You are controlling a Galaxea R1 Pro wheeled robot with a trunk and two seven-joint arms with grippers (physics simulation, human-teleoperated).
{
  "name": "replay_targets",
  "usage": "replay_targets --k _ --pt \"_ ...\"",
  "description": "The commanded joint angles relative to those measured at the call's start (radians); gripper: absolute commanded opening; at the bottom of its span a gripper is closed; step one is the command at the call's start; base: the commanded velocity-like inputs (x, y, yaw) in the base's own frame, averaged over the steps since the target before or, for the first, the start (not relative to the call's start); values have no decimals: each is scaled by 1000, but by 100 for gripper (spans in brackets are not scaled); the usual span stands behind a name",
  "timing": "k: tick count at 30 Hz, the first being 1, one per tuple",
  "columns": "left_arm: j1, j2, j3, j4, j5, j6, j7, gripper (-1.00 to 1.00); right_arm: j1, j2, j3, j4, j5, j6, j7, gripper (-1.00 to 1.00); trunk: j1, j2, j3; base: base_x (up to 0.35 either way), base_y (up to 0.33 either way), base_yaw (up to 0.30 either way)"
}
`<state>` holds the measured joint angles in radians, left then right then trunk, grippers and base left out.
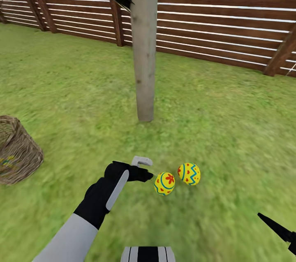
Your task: Take the three Easter eggs out of the wicker basket on the lawn in the garden, then place them on the lawn next to a single tree (choose any tree) so that all three eggs are next to the same tree and none are left in the basket.
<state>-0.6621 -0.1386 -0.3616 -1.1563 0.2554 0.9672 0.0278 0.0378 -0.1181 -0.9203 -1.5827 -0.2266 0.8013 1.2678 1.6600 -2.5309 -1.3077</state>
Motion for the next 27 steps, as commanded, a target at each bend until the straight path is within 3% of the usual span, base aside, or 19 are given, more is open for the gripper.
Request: replay_targets --k 1,27 --pt "-1 0 0 0 4 4 3 100 1 0 0 0 -5 7 -1 100 -1 0 3 0 0 256" --pt "-1 0 -1 -1 2 4 5 100 1 2 6 0 -5 7 -2 100 -12 6 104 0 0 283"
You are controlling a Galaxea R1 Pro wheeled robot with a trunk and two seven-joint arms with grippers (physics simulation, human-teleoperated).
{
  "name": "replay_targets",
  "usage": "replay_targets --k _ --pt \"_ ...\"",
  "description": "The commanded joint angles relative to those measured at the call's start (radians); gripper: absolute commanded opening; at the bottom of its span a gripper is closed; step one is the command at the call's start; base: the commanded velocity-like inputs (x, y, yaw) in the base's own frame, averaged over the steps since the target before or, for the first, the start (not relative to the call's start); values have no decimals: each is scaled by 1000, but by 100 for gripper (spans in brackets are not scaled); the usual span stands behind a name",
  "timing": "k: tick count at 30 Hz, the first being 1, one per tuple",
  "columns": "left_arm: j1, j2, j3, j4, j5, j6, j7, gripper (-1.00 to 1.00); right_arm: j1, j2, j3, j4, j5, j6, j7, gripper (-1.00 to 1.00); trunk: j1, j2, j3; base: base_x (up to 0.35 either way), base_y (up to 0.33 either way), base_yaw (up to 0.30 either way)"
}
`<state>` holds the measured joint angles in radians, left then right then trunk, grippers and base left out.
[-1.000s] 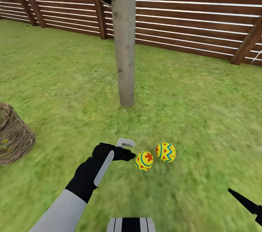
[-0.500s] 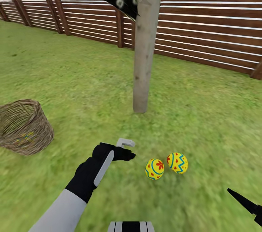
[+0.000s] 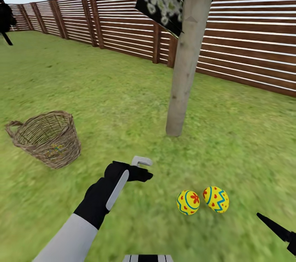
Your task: Take the three Easter eggs out of the wicker basket on the lawn in the garden, then place them on the lawn next to a single tree (choose any tree) so that all three eggs are next to the same tree and none are left in the basket.
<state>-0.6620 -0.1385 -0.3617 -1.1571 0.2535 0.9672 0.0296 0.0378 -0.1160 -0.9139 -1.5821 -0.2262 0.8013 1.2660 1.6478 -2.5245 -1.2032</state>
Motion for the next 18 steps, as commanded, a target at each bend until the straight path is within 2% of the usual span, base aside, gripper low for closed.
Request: replay_targets --k 1,18 --pt "-1 0 0 0 3 4 3 100 1 0 0 0 -5 7 0 100 -1 0 3 0 0 286" --pt "-1 0 0 0 6 4 4 100 1 0 1 1 -5 7 -1 100 -8 4 69 -11 12 287"
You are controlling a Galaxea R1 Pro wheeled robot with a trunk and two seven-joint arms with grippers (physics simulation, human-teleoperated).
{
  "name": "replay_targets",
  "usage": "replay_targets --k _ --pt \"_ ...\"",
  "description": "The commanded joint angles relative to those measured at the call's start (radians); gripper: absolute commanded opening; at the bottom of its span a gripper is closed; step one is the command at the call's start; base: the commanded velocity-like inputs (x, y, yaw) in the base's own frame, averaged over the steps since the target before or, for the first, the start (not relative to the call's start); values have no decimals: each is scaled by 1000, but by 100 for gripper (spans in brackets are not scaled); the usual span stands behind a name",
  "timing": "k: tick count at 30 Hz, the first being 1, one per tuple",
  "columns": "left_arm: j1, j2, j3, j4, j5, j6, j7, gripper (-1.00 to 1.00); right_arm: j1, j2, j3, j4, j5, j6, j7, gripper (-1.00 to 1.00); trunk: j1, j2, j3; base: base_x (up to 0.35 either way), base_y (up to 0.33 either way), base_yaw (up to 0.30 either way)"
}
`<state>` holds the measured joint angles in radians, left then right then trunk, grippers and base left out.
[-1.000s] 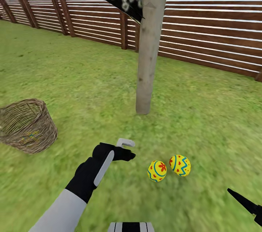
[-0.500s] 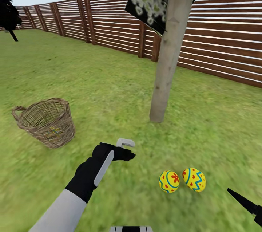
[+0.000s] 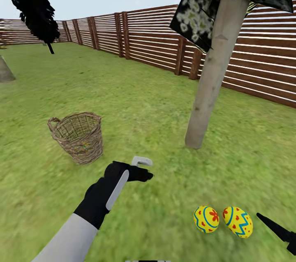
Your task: Take the three Easter eggs out of the wicker basket on the lawn in the garden, then place them on the lawn next to a single tree (choose any tree) so that all three eggs are next to the same tree and none are left in the basket.
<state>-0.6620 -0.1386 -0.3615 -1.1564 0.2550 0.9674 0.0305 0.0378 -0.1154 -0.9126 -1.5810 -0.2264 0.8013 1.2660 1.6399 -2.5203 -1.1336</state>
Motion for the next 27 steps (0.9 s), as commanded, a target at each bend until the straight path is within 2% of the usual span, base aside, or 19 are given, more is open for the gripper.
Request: replay_targets --k 1,18,27 --pt "-1 0 -1 0 4 4 3 100 1 0 0 0 -5 7 0 100 -1 0 3 -92 101 287" --pt "-1 -1 1 0 4 4 3 100 1 5 0 0 -5 7 0 100 -8 4 69 -141 195 284" --pt "-1 0 0 0 4 4 3 100 1 3 6 0 -5 6 0 100 -12 6 104 -14 21 60"
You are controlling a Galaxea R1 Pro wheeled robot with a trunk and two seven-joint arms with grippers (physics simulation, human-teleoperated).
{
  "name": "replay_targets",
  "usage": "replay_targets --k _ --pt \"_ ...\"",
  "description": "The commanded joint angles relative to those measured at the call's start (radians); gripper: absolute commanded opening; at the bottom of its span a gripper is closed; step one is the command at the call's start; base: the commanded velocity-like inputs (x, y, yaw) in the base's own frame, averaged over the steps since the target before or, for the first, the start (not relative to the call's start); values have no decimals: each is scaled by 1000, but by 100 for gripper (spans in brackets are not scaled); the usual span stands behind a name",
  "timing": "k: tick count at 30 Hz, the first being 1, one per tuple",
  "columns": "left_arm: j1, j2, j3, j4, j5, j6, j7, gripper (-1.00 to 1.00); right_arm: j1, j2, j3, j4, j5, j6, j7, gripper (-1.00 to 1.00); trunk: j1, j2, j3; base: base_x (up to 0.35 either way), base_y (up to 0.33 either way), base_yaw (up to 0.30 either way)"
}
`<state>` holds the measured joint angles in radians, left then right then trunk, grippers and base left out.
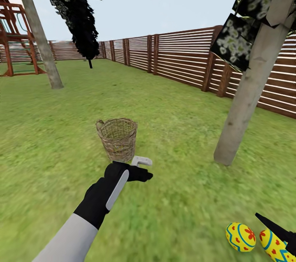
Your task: Take the three Easter eggs out of the wicker basket on the lawn in the garden, then place them on the lawn next to a single tree (choose any tree) so that all three eggs are next to the same tree and none are left in the basket.
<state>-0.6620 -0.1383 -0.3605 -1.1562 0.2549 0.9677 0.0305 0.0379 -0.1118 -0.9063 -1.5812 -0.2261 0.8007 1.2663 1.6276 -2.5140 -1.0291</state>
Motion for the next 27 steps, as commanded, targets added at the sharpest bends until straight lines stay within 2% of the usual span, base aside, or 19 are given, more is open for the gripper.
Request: replay_targets --k 1,2,7,27 --pt "-1 0 0 0 4 4 3 100 0 0 7 0 -5 7 -1 100 -1 0 3 -2 4 10" --pt "-1 0 0 0 4 4 3 100 0 0 22 0 -4 7 -1 100 -1 0 7 -1 2 5" --pt "-1 0 -1 0 4 4 3 100 0 1 37 -1 -4 7 -1 100 -3 1 26 -1 1 3" --pt "-1 0 -1 0 4 5 2 100 0 1 43 -2 -4 8 -2 100 -12 6 104 0 0 0"
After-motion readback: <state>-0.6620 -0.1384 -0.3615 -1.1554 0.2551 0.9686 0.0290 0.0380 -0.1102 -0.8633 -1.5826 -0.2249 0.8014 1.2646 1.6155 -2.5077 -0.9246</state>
